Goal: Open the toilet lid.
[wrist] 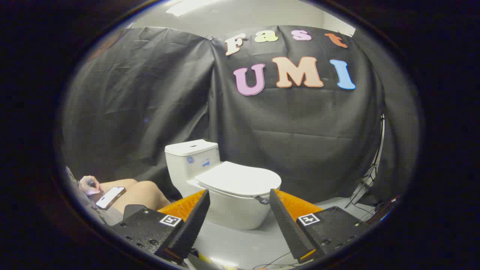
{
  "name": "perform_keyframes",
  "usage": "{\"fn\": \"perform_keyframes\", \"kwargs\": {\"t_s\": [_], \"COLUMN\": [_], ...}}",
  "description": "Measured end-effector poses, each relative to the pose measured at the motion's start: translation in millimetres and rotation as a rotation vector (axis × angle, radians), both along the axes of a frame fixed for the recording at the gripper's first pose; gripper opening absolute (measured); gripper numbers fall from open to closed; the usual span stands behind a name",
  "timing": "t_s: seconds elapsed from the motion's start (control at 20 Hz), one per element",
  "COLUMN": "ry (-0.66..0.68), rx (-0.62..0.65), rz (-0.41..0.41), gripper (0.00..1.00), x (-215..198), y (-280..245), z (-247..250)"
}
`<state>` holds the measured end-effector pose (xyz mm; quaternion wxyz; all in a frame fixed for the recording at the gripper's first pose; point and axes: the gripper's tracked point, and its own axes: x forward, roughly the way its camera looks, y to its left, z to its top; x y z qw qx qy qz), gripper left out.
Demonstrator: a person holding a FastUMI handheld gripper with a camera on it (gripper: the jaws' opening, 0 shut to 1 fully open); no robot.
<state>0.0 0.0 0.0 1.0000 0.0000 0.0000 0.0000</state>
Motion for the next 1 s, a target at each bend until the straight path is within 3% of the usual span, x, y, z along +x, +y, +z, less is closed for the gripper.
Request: {"fn": "perform_keyframes", "kwargs": {"t_s": [1.0], "ry": [0.076], "rx": [0.031], "rz": [-0.065], "gripper": [0.97], "x": [12.5], "y": [-21.7], "z": [-14.7]}}
